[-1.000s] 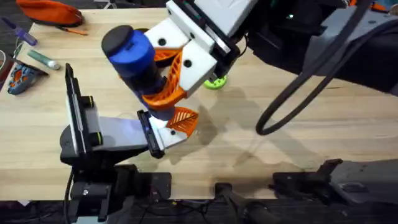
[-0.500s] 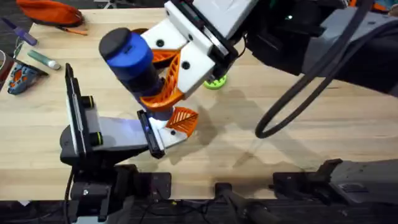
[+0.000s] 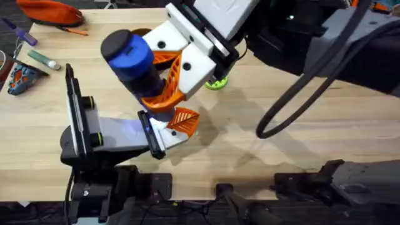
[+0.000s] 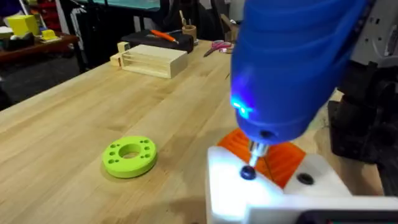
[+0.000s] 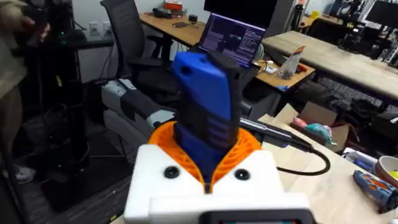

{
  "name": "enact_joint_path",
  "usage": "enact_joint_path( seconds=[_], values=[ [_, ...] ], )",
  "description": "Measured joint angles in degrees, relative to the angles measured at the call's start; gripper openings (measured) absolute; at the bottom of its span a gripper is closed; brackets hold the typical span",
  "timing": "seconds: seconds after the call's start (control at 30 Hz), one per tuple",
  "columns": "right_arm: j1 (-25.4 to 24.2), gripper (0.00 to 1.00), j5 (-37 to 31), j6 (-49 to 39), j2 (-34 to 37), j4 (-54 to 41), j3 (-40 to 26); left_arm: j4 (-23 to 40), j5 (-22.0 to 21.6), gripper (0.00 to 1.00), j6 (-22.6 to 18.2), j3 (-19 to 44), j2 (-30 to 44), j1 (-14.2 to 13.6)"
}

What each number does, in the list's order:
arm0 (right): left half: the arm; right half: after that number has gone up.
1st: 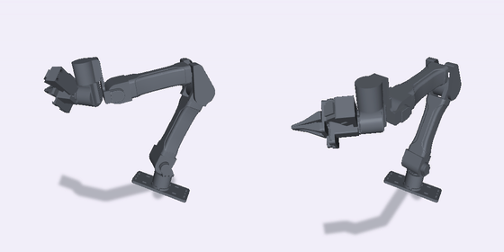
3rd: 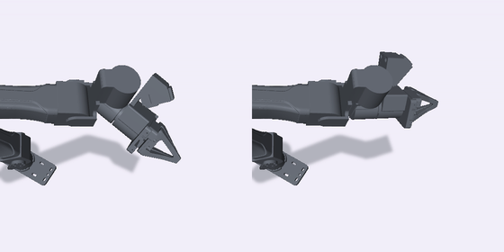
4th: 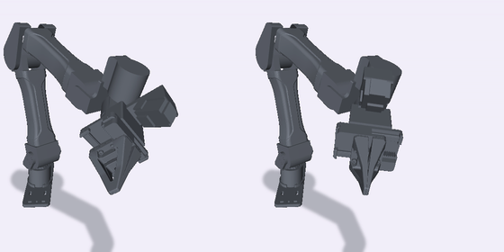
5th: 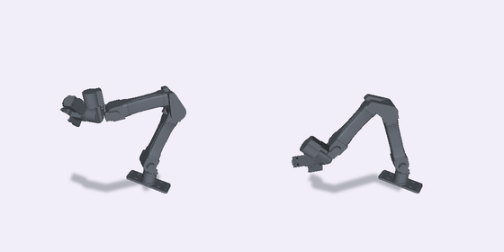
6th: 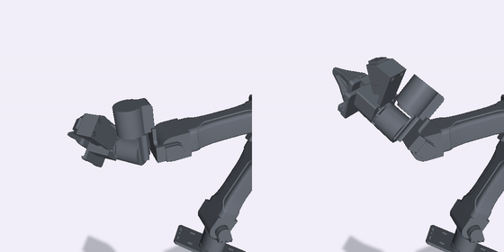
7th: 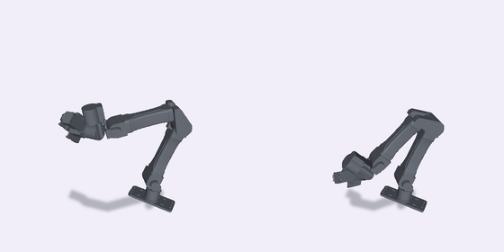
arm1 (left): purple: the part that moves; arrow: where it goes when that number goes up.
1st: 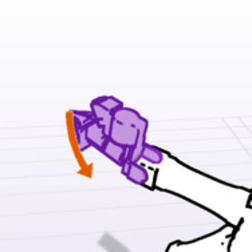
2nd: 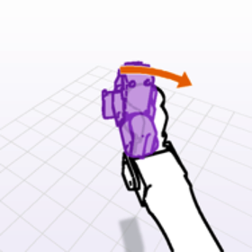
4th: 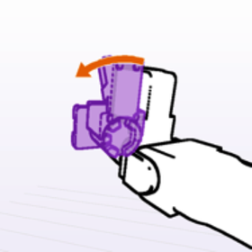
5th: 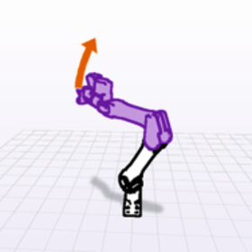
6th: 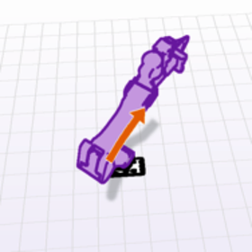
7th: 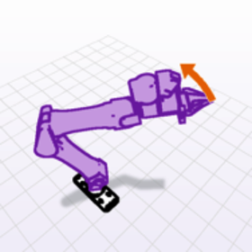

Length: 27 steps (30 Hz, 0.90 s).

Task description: Pick up the gripper from the table and insert it into the empty holder that is missing its gripper. Then pick up a screw, insert it into the mounting hole, and use the screwdriver to tighten it. Finally, clean up the table by picking up the vegetable and placing it into the bucket.

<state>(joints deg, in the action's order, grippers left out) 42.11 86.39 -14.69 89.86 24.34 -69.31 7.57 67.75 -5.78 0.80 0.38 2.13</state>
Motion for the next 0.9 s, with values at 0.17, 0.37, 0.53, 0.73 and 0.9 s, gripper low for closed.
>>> enact_joint_path(
  seconds=[0.17, 0.37, 0.53, 0.73, 0.9],
  values=[
    [0.0, 0.026, 0.0, -0.4, 0.0, 0.0, 0.0, 0.0, 0.0, 0.012, 0.0, 0.0, 0.0, 0.0],
    [0.0, 0.026, 0.0, -0.4, 0.0, 0.0, 0.0, 0.0, 0.0, 0.012, 0.0, 0.0, 0.0, 0.0],
    [0.0, 0.026, 0.0, -0.4, 0.4, 0.0, 0.0, 0.0, 0.0, 0.012, 0.0, 0.0, 0.0, 0.0],
    [0.0, 0.026, 0.0, -0.8, 1.3, 0.0, 0.0, 0.0, 0.0, 0.012, 0.0, 0.0, 0.0, 0.0],
    [0.0, 0.026, 0.0, -0.8, 1.3, -0.1, 0.0, 0.0, 0.0, 0.012, 0.0, 0.0, 0.0, 0.0]
  ],
)
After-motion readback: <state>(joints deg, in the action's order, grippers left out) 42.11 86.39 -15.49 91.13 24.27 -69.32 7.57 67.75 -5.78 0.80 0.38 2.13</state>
